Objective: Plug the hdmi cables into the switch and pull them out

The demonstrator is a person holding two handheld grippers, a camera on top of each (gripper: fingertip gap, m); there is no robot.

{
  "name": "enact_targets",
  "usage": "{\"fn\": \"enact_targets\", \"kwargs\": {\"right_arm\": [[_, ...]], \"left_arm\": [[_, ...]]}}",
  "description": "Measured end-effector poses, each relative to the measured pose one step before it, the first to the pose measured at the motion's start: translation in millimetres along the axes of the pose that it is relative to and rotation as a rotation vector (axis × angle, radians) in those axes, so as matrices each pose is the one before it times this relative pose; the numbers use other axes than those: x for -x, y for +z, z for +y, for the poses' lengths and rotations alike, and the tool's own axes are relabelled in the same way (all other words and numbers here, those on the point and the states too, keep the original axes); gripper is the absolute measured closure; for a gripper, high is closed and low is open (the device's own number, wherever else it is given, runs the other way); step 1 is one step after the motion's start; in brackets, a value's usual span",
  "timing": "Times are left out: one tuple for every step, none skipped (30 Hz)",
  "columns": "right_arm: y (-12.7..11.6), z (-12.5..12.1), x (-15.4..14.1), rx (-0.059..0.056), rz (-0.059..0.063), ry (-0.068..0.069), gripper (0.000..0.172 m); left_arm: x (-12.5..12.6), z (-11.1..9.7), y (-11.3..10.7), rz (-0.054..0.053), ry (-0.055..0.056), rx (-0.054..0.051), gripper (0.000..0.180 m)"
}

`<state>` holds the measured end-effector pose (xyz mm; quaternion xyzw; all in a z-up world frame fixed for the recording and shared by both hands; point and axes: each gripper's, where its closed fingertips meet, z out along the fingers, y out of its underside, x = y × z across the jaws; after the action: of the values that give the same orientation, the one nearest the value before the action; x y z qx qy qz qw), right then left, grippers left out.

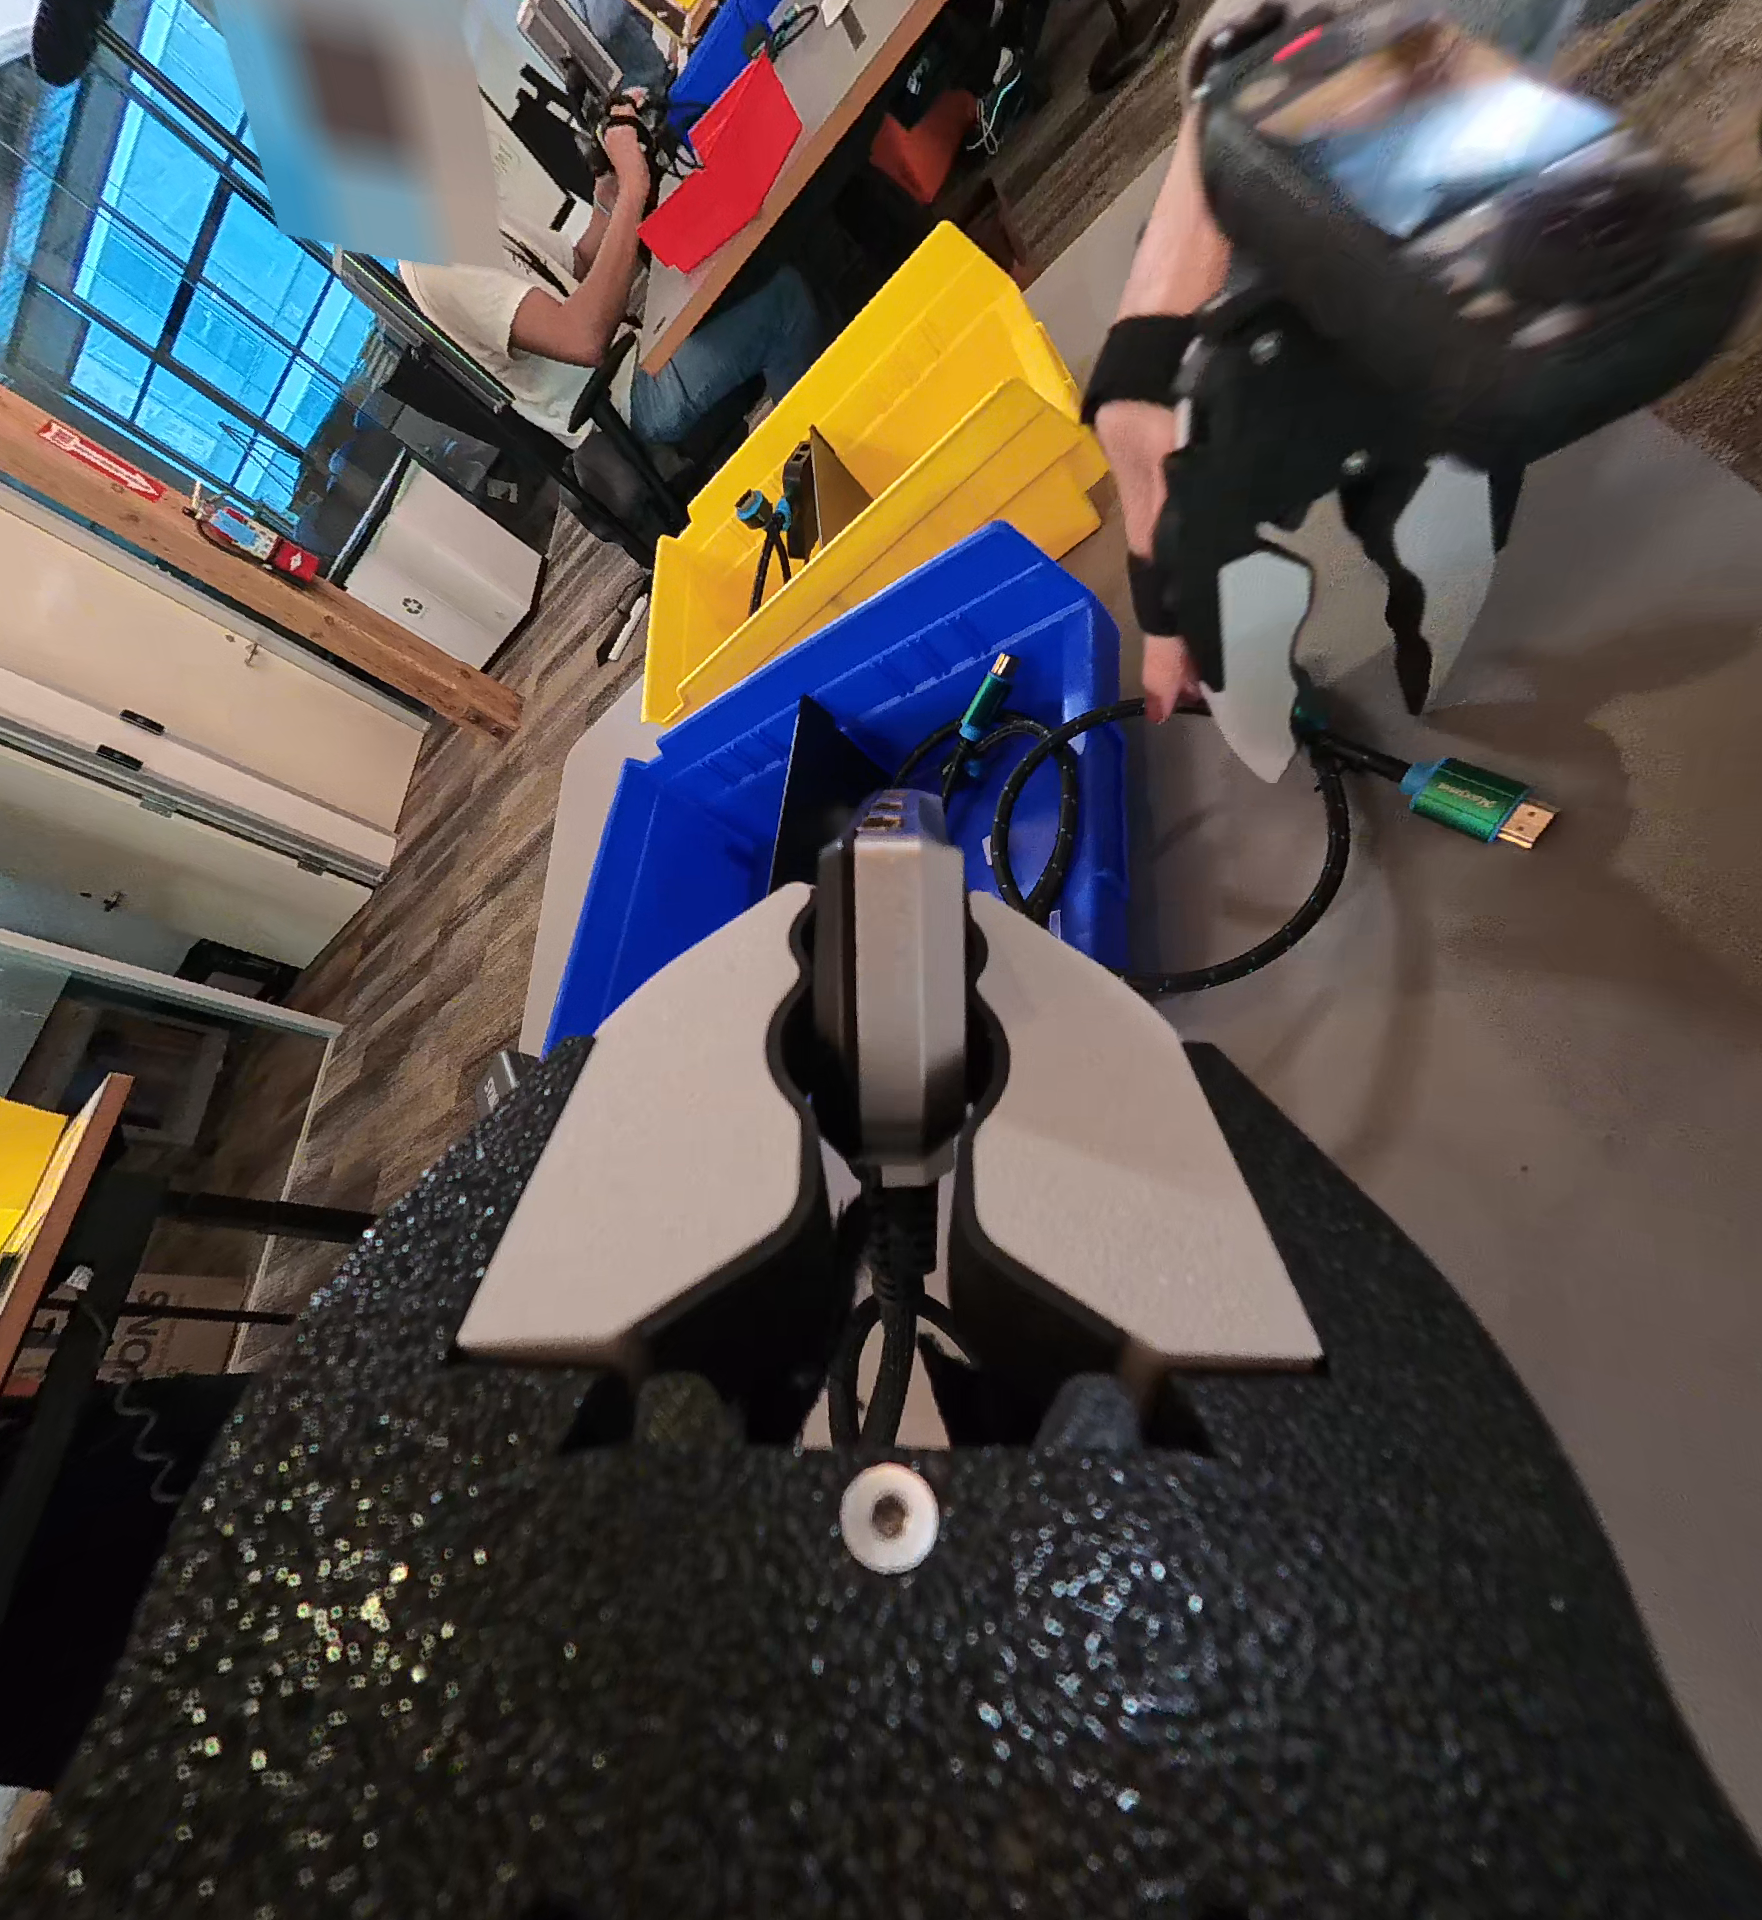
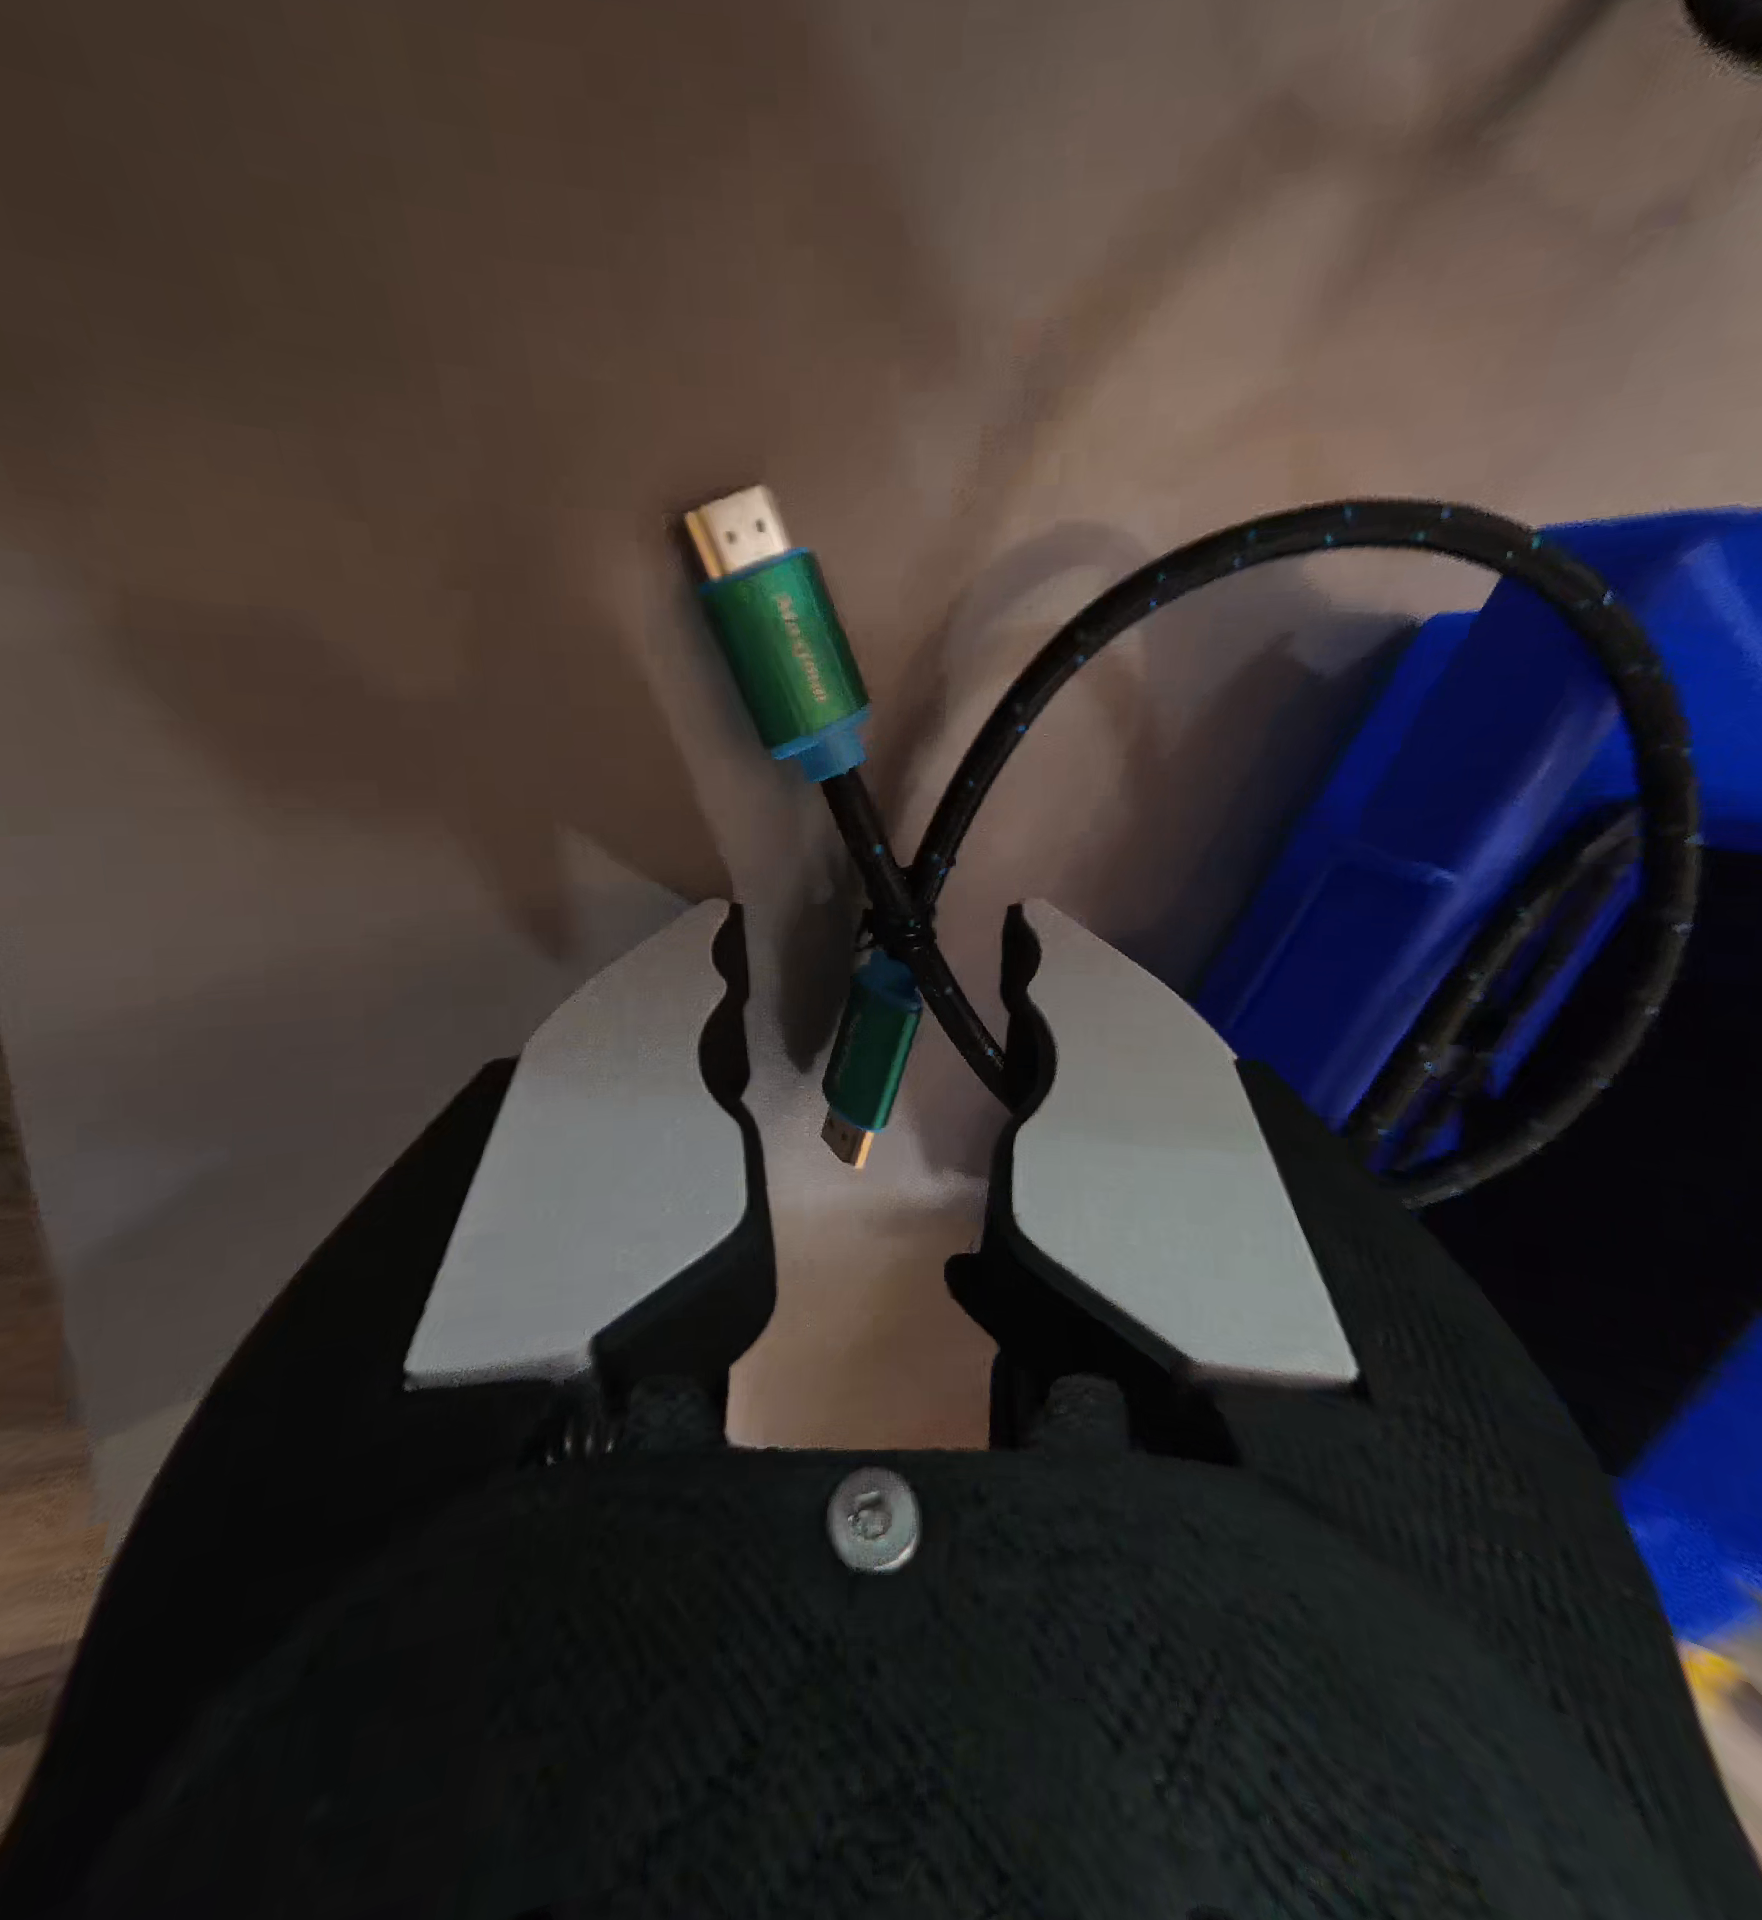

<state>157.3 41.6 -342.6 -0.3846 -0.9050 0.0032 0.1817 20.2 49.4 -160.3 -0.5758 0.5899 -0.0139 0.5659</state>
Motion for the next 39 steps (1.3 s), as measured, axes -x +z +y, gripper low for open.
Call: {"fn": "enact_targets", "kwargs": {"right_arm": [[1.05,-0.77,0.89,-0.0166,-0.0612,0.0554,0.125],[1.56,-1.26,0.61,-0.017,-0.0544,0.0399,0.125],[1.09,-2.63,-0.38,-0.0237,-0.0393,0.0208,0.125],[0.4,-3.34,-0.08,-0.022,-0.0334,0.0069,0.129],[0.22,-2.09,-0.54,-0.0087,-0.0222,-0.0022,0.132],[0.51,-0.2,-1.48,0.0077,-0.0052,-0.0156,0.135],[1.46,2.4,-0.49,0.0256,-0.0015,-0.025,0.137],[2.45,3.18,1.3,0.0338,-0.0081,-0.0202,0.137],[1.73,0.5,2.22,0.0168,-0.0171,-0.0025,0.142],[0.6,-1.23,1.53,0.0031,-0.0165,0.0162,0.143],[0.33,0.26,1.94,0.0088,-0.022,0.0192,0.147],[0.39,-0.26,1.33,0.0004,-0.0173,0.0204,0.151],[0.2,-0.49,0.58,-0.0058,-0.0087,0.0178,0.153],[-0.04,-0.4,0.24,-0.0081,-0.0007,0.0136,0.155],[-1.06,-0.36,-0.01,-0.0106,0.0068,0.0088,0.156],[-2.77,-0.62,-0.27,-0.0151,0.0125,0.0088,0.157],[-5.01,-1.5,-2.92,-0.0223,0.0314,0.0157,0.157],[-8.01,-2.58,-5.67,-0.0299,0.0509,0.0176,0.158],[-10.61,-3.91,-7.14,-0.0377,0.0605,0.0174,0.158],[-12.74,-5.51,-9.36,-0.046,0.0737,0.0176,0.158],[-14.07,-7.25,-11.94,-0.0512,0.09,0.0158,0.158],[-14.63,-8.28,-13.99,-0.0514,0.0993,0.0136,0.158],[-14.03,-8.88,-15.03,-0.0486,0.1004,0.0109,0.158],[-12.9,-8.97,-15.64,-0.0425,0.1011,0.0066,0.158],[-11.27,-8.7,-15.72,-0.0349,0.0977,-0.0005,0.158],[-9.36,-7.77,-13.52,-0.0262,0.0801,-0.0053,0.158],[-7.37,-7.24,-13.19,-0.0177,0.0775,-0.002,0.158],[-5.65,-6.73,-13.05,-0.0106,0.0768,-0.0001,0.158],[-3.92,-6.06,-10.86,-0.0037,0.0627,0.0009,0.157],[-2.83,-6.28,-8.24,-0.0028,0.0466,0.0027,0.157],[-1.95,-7.56,-7.49,-0.0094,0.0484,0.0028,0.158],[-1.5,-8.51,-6.81,-0.0138,0.052,-0.0052,0.158],[-0.63,-7.89,-5.18,-0.0089,0.0465,-0.0203,0.158],[-0.18,-6.81,-4.59,-0.0046,0.0495,-0.0415,0.158],[0.35,-5.21,-5.02,0.0014,0.0563,-0.0608,0.158],[1.01,-2.69,-4.22,0.0111,0.051,-0.0658,0.158],[1.6,-1.27,-2.37,0.013,0.0361,-0.055,0.158],[1.8,-1.31,-1.02,0.0039,0.0241,-0.0392,0.159],[1.76,-0.75,-0.49,-0.0004,0.0175,-0.0246,0.159]], "left_arm": [[-0.52,0.1,0.21,0.0022,0.0023,0.0015,0.158],[-0.69,0.08,0.24,0.0026,0.0028,0.0017,0.158],[-0.44,-0.03,0.04,0.0015,0.003,0.0016,0.158],[-0.38,-0.02,-0.1,0.0013,0.0018,0.0011,0.158],[-0.37,-0.08,-0.01,0.0011,0.0001,-0.0001,0.158],[-0.4,-0.12,0.01,0.0013,0.0001,-0.0004,0.158],[-0.33,-0.14,-0.03,0.0009,0.0016,0.0003,0.158],[-0.24,-0.07,0.21,0.0015,0.0014,0.0005,0.158],[-0.48,-0.21,0.39,0.0025,0.0012,-0.0005,0.159],[-0.42,-0.13,0.58,0.0027,0.0013,-0.001,0.158],[-0.46,-0.03,0.83,0.0025,0.0002,-0.0002,0.158],[-0.61,0.2,0.88,0.0028,0.0008,0.0011,0.159],[-0.82,0.51,0.97,0.0038,0.001,0.0027,0.159],[-0.4,0.49,0.83,0.0014,0.0006,0.0036,0.159],[0.09,0.49,0.45,-0.0003,-0.0004,0.0025,0.158],[0.46,0.26,0.01,-0.002,-0.0033,-0.0001,0.158],[1.12,0.14,-0.32,-0.0041,-0.0068,-0.0022,0.158],[1.4,-0.02,-0.71,-0.0035,-0.0097,-0.0041,0.158],[1.42,-0.23,-0.92,-0.0033,-0.0111,-0.0074,0.158],[1.62,-0.62,-1.08,-0.0034,-0.0131,-0.0106,0.158],[1.83,-1.02,-1.14,-0.0038,-0.0143,-0.0137,0.158],[1.99,-1.51,-0.95,-0.0048,-0.0146,-0.0175,0.158],[1.81,-2.05,-0.91,-0.0042,-0.0149,-0.021,0.158],[2.14,-2.82,-0.87,-0.0079,-0.0133,-0.0253,0.158],[3.52,-3.35,-1.04,-0.0188,-0.0093,-0.0274,0.159],[3.4,-3.48,-1.02,-0.0216,0.0011,-0.0258,0.158],[2.98,-3.42,-1.18,-0.0252,0.0155,-0.024,0.158],[2.27,-3.14,-0.92,-0.0231,0.0227,-0.0184,0.158],[3.76,-3.19,-0.59,-0.0377,0.0287,-0.0147,0.159],[4.39,-2.93,-0.23,-0.0457,0.0355,-0.0121,0.158],[4.33,-2.6,0.09,-0.0455,0.0341,-0.0097,0.158],[3.45,-2.09,0.38,-0.0394,0.0254,-0.0086,0.158],[1.14,-1.81,0.84,-0.0187,0.0095,-0.0084,0.158],[0.86,-1.29,1.14,-0.0125,-0.008,-0.0083,0.158],[1.49,-0.75,1.07,-0.0134,-0.0164,-0.0068,0.158],[1.57,-0.18,1.05,-0.0098,-0.0224,-0.0047,0.158],[1.29,-0.42,0.48,-0.0065,-0.0231,-0.0074,0.157],[1.85,-1.16,-0.09,-0.0116,-0.0159,-0.0118,0.158],[2.09,-1.65,-0.4,-0.0138,-0.0076,-0.0095,0.158]]}}
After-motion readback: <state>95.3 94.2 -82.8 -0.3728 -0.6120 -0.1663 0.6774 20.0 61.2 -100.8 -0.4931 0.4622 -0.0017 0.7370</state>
